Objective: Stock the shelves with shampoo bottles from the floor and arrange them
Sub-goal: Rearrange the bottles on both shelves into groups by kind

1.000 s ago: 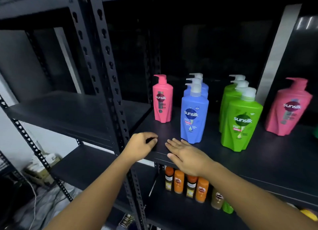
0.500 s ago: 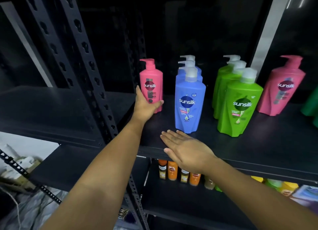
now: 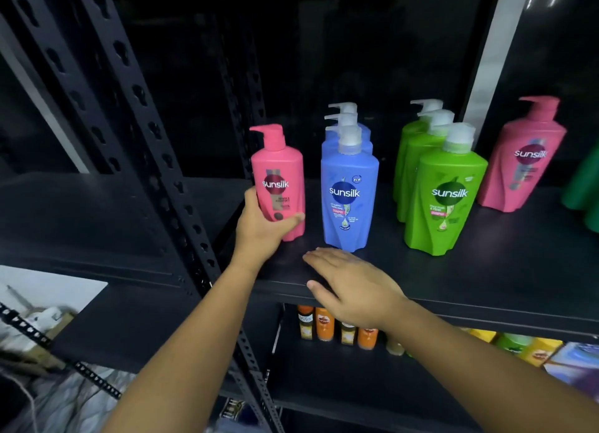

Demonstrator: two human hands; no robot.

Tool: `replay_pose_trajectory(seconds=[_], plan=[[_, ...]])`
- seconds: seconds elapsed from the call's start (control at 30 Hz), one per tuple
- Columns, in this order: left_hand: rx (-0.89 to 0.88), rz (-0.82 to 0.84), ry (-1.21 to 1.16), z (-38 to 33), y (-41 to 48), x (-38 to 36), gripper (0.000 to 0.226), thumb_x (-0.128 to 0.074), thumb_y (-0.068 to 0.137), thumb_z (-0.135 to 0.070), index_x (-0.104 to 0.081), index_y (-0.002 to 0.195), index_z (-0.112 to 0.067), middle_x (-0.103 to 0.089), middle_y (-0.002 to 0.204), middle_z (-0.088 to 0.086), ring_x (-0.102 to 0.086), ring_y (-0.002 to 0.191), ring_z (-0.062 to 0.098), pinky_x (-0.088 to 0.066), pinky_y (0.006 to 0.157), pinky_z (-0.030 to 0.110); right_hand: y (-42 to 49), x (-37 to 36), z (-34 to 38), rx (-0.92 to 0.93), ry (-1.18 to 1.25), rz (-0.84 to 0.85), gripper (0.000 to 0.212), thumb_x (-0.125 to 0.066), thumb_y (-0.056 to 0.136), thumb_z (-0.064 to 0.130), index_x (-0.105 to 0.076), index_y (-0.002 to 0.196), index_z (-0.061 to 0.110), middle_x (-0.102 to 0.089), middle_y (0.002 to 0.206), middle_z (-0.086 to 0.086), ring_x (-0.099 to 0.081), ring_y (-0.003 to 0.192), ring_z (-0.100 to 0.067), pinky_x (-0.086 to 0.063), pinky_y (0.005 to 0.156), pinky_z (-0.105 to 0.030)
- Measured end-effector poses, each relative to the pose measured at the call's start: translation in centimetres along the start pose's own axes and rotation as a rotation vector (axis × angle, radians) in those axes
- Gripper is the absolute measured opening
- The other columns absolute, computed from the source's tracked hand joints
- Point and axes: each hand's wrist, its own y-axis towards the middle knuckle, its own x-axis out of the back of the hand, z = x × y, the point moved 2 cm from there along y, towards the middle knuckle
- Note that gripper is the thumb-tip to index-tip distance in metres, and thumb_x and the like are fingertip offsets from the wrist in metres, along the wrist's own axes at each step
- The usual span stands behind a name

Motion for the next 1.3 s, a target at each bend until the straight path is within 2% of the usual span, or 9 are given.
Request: replay_pose_trajectory(seconds=[0.07,0.13,0.4,0.5,0.67,0.8,0.97,1.07,1.3], plan=[[-0.004,0.026,0.015,-0.6,-2.2,0.6,0.079,-0.097,0.065,-0.036,-0.049,0.127,-0.030,-0.072,0.108,-0.015,-0.068,0.093,-0.003,-0.052,0.079,0.015,-0.3,0.4,-0.2,-0.097,0.130,-0.074,0.055,-0.033,0.102,0.055,-0.031,0.151,0.031,-0.048,0.149,0.008,-0.041,0.139,-0.010,-0.039,0.113,-0.034],[-0.007,0.070,0.030,-0.9,-3.8,0.9,0.079,-0.096,0.065,-0.044,-0.050,0.128,-0.032,-0.072,0.110,-0.016,-0.067,0.097,-0.004,-0.053,0.083,0.019,-0.5,0.6,-0.4,-0.150,0.207,-0.121,0.055,-0.034,0.100,0.059,-0.027,0.149,0.036,-0.051,0.146,0.009,-0.048,0.133,-0.010,-0.045,0.106,-0.038],[-0.020,0.287,-0.008,-1.2,-7.7,1.8,0.043,-0.072,0.093,-0.040,-0.063,0.134,-0.030,-0.071,0.123,-0.017,-0.065,0.116,0.003,-0.053,0.105,0.039,-0.6,1.8,0.0,-0.153,0.584,-0.295,0.084,-0.068,0.091,0.051,-0.014,0.155,0.044,-0.055,0.138,0.024,-0.056,0.123,0.003,-0.048,0.107,-0.032],[-0.040,0.375,0.055,-2.0,-8.5,1.7,0.035,-0.059,0.104,-0.033,-0.063,0.138,-0.031,-0.072,0.124,-0.018,-0.064,0.120,0.001,-0.049,0.109,0.033,-1.1,2.2,-0.2,-0.150,0.640,-0.364,0.082,-0.076,0.088,0.039,-0.025,0.152,0.036,-0.059,0.132,0.022,-0.059,0.118,0.003,-0.050,0.102,-0.027],[-0.063,0.503,0.176,-3.0,-9.5,0.8,0.039,-0.052,0.104,-0.049,-0.058,0.142,-0.043,-0.059,0.136,-0.032,-0.050,0.131,-0.011,-0.040,0.114,0.022,-2.7,3.4,-0.2,-0.222,0.712,-0.403,0.081,-0.084,0.079,0.041,-0.034,0.142,0.036,-0.063,0.120,0.023,-0.062,0.107,0.008,-0.051,0.086,-0.011],[-0.153,0.639,0.250,-3.8,-10.0,-1.6,0.039,-0.051,0.105,-0.045,-0.059,0.143,-0.040,-0.054,0.144,-0.030,-0.045,0.135,-0.012,-0.035,0.117,0.018,-6.0,4.4,-1.5,-0.276,0.713,-0.435,0.081,-0.085,0.079,0.039,-0.036,0.143,0.033,-0.061,0.123,0.025,-0.060,0.111,0.009,-0.047,0.087,-0.007],[-0.493,0.742,0.529,-4.8,-11.7,-7.7,0.049,-0.046,0.107,-0.043,-0.047,0.154,-0.026,-0.048,0.157,-0.009,-0.038,0.147,0.006,-0.024,0.120,0.018,-11.8,6.8,-5.3,-0.390,0.687,-0.470,0.075,-0.084,0.080,0.037,-0.039,0.140,0.034,-0.066,0.120,0.023,-0.064,0.111,0.003,-0.052,0.097,-0.028],[-0.552,0.742,0.575,-6.1,-13.0,-11.9,0.053,-0.042,0.108,-0.045,-0.041,0.157,-0.024,-0.040,0.162,-0.006,-0.030,0.151,0.007,-0.015,0.121,0.015,-15.4,8.7,-8.0,-0.464,0.665,-0.484,0.075,-0.083,0.081,0.039,-0.038,0.141,0.036,-0.066,0.121,0.023,-0.063,0.113,0.002,-0.052,0.099,-0.033],[-0.626,0.828,0.590,-9.8,-13.9,-21.6,0.052,-0.040,0.109,-0.036,-0.040,0.157,-0.018,-0.035,0.165,0.000,-0.027,0.153,0.013,-0.018,0.124,0.024,-21.5,11.8,-14.5,-0.607,0.652,-0.517,0.075,-0.083,0.082,0.034,-0.036,0.141,0.037,-0.066,0.125,0.018,-0.063,0.115,0.001,-0.050,0.106,-0.041]])
